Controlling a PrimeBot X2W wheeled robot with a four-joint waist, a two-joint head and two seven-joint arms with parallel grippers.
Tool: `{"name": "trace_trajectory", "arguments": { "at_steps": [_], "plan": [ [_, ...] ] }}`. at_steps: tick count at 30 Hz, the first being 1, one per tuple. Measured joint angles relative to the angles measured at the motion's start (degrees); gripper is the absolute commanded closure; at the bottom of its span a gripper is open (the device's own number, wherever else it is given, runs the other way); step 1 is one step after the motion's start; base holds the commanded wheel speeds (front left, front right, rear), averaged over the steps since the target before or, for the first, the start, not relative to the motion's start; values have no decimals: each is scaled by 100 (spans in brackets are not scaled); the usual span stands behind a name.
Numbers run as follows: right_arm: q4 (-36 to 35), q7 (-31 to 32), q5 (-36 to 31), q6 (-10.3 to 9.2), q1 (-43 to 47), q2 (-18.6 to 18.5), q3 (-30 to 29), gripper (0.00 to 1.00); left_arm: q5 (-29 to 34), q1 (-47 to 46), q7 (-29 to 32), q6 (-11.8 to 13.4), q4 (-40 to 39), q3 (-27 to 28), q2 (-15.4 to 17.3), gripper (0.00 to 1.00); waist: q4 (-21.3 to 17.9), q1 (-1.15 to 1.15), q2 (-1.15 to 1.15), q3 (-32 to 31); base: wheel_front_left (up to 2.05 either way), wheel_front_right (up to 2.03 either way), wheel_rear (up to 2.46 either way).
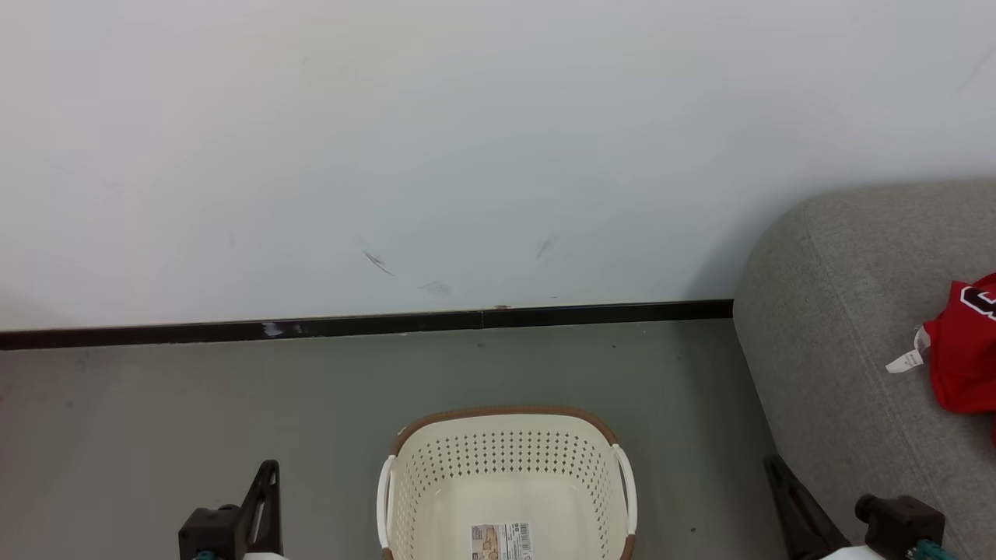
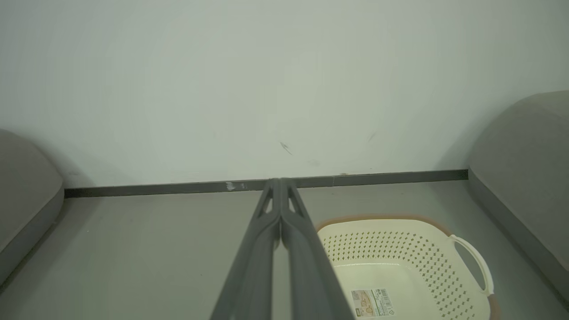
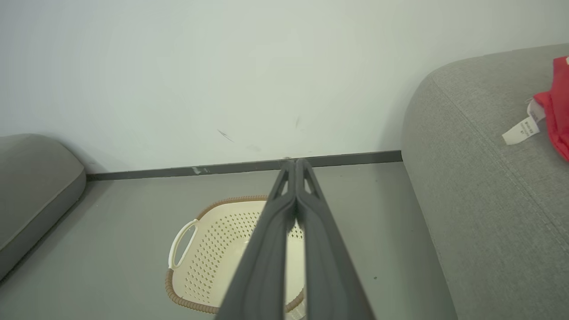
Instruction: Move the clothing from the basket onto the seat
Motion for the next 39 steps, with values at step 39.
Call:
{"name": "trace_trajectory", "arguments": {
  "at_steps": [39],
  "plan": [
    [36, 683, 3608, -1, -159, -75, -159, 100, -2991, -7, 871, -793, -66, 866, -224, 100, -146, 99, 0, 9, 0, 0, 0]
  ]
}}
